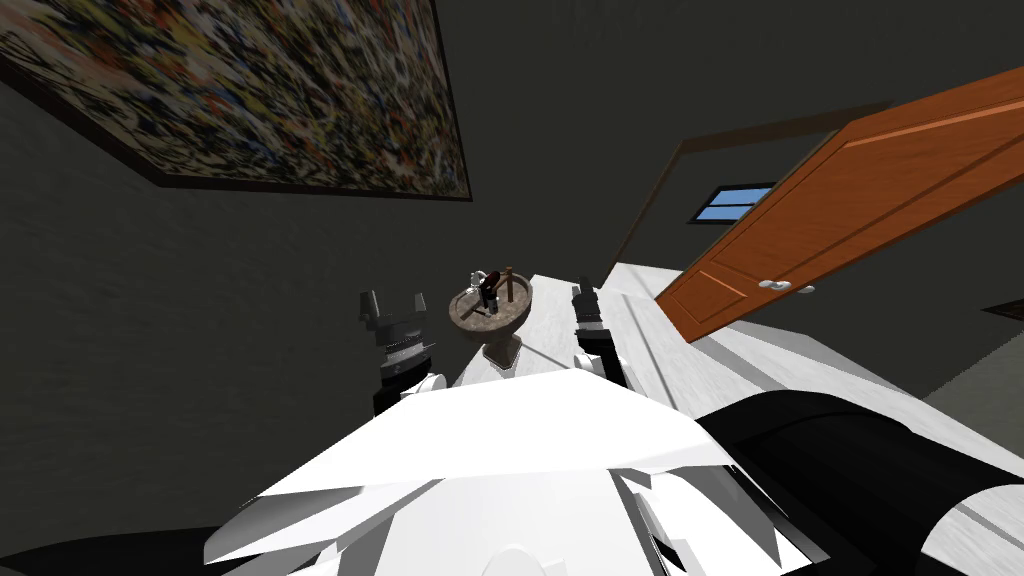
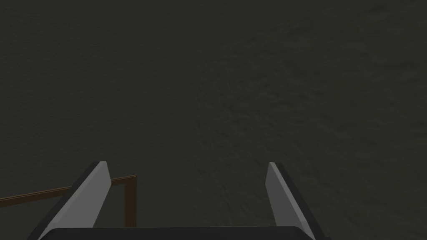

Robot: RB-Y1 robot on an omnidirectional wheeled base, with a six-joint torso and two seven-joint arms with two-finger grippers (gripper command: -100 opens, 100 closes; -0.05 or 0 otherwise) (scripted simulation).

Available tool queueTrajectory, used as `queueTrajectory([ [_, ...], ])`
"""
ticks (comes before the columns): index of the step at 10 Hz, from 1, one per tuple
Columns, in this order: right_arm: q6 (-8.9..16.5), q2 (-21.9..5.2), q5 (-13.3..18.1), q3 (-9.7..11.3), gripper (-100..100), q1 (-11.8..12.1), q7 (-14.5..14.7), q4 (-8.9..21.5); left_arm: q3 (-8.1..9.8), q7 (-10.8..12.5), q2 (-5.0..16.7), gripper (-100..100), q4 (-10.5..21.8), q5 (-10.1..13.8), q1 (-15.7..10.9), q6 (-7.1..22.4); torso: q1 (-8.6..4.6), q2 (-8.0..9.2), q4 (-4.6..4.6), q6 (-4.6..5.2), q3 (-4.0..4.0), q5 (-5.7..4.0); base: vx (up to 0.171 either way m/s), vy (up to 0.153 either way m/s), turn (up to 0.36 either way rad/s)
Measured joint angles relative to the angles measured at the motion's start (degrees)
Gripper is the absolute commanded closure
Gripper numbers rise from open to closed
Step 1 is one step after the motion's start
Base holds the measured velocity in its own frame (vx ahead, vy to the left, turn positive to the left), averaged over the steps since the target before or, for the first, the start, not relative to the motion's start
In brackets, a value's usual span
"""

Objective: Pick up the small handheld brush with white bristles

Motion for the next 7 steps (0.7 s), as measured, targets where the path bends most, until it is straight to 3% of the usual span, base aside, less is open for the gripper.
queueTrajectory([
  [2,0.0,0.0,0.0,0.0,0,0.0,0.0,0.0,-0.12,-0.3,2.8,-100,0.5,0.0,-0.8,1.2,-0.01,0.0,0.0,0.0,0.0,0.0,-0.002,-0.011,-0.014],
  [7,0.0,0.0,0.0,0.0,0,0.0,0.0,0.0,-0.24,-0.9,10.1,-100,2.2,0.9,-3.4,7.6,-0.09,0.01,0.0,0.0,0.0,-0.02,-0.003,-0.023,-0.019],
])
